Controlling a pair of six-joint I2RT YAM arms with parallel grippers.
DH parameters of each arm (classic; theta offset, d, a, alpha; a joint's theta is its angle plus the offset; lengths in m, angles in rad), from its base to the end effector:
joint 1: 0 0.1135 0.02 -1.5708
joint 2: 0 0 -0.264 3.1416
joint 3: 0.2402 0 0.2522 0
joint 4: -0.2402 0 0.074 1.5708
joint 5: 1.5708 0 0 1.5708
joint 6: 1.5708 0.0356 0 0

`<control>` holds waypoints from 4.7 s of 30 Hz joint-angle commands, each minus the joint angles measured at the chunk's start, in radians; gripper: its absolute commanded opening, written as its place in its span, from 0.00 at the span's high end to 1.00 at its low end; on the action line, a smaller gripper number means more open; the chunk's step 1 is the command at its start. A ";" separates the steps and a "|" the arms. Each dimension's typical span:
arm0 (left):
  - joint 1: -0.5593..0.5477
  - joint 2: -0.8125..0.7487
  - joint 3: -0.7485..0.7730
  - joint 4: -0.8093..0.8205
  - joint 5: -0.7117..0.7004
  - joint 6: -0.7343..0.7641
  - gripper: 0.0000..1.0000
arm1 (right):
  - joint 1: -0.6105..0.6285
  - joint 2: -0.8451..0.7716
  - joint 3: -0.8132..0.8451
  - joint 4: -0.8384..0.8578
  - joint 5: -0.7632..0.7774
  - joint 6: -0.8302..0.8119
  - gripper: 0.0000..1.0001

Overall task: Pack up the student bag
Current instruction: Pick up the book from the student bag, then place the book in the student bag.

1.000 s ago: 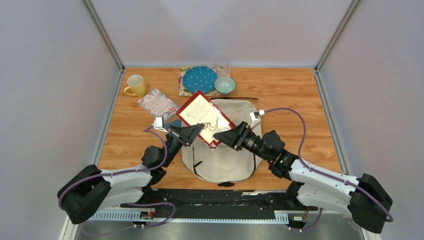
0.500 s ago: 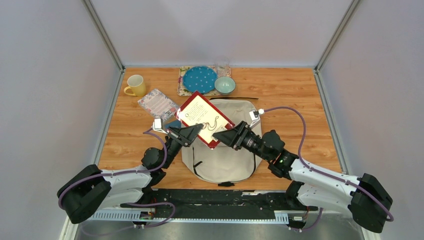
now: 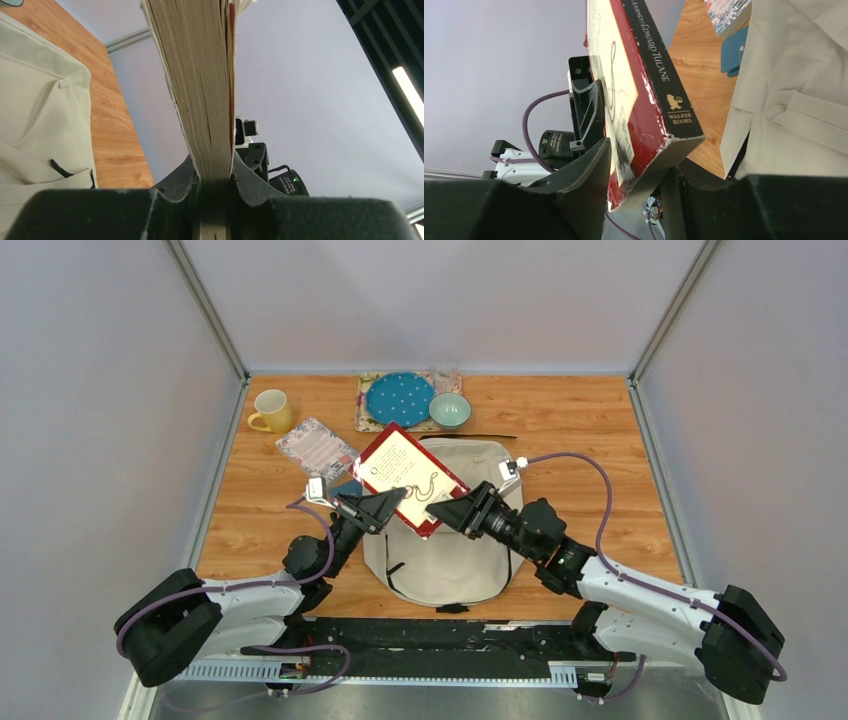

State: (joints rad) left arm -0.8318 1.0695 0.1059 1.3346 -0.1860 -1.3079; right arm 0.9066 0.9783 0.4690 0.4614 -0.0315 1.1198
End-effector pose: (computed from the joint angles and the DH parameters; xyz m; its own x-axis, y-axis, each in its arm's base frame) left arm 0.1286 -0.1314 0.2176 -0.5259 -0.8318 -0.1775 0.3944 -0.0536 -0.9174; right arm 0.1379 0.1780 0.2602 -0.7386 0.5158 -0.4340 -0.3249 0.2917 0.8996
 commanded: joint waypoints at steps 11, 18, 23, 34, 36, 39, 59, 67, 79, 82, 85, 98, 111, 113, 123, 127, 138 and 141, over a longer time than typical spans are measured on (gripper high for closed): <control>-0.043 0.084 0.028 0.327 0.200 -0.070 1.00 | -0.005 -0.001 0.083 0.126 0.057 -0.032 1.00; -0.024 0.058 -0.034 0.313 0.195 -0.039 0.40 | -0.005 -0.176 0.074 -0.171 0.221 -0.107 1.00; 0.048 -0.048 0.050 -0.166 0.470 0.048 0.21 | -0.005 -0.409 0.076 -0.517 0.392 -0.163 1.00; -0.136 -0.001 0.563 -1.497 0.511 0.949 0.20 | -0.005 -0.746 0.152 -1.059 0.671 -0.137 1.00; -0.240 0.035 0.593 -1.557 0.416 1.043 0.20 | -0.005 -0.762 0.166 -1.145 0.686 -0.100 1.00; -0.349 0.124 0.644 -1.620 0.323 1.116 0.19 | -0.005 -0.809 0.161 -1.202 0.682 -0.072 1.00; -0.472 0.405 0.773 -1.615 0.158 1.233 0.31 | -0.005 -0.860 0.122 -1.250 0.616 0.006 1.00; -0.472 0.451 0.790 -1.605 0.214 1.217 0.32 | -0.005 -0.876 0.115 -1.265 0.622 0.018 1.00; -0.472 0.469 0.805 -1.609 0.188 1.190 0.95 | -0.005 -0.909 0.129 -1.326 0.631 0.026 1.00; -0.472 0.439 0.804 -1.602 0.188 1.191 0.95 | -0.005 -0.928 0.137 -1.360 0.639 0.032 1.00; -0.472 0.403 0.804 -1.594 0.188 1.196 1.00 | -0.005 -0.951 0.148 -1.408 0.651 0.044 1.00; -0.434 0.323 0.860 -1.580 0.085 1.156 1.00 | -0.003 -0.975 0.201 -1.537 0.663 0.074 1.00; -0.239 0.285 0.976 -1.486 0.315 1.030 1.00 | -0.005 -1.021 0.347 -1.715 0.713 0.118 1.00; -0.233 0.296 0.995 -1.496 0.298 1.013 1.00 | -0.005 -1.020 0.350 -1.699 0.671 0.117 1.00; -0.222 0.208 0.904 -1.345 0.151 0.927 1.00 | -0.005 -1.021 0.442 -1.927 0.521 0.360 1.00; -0.222 0.181 0.885 -1.304 0.100 0.915 1.00 | -0.005 -1.023 0.451 -1.945 0.463 0.396 1.00; -0.222 0.158 0.856 -1.278 0.056 0.888 1.00 | -0.005 -1.014 0.365 -1.894 0.271 0.439 1.00; -0.224 0.155 0.859 -1.264 0.074 0.889 1.00 | -0.005 -1.014 0.338 -1.835 0.249 0.426 1.00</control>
State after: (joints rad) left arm -1.0557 1.2797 0.9501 -0.0513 -0.1074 -0.4015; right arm 0.9001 0.0120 0.8207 -1.4029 0.2718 1.5230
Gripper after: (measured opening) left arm 0.007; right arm 0.168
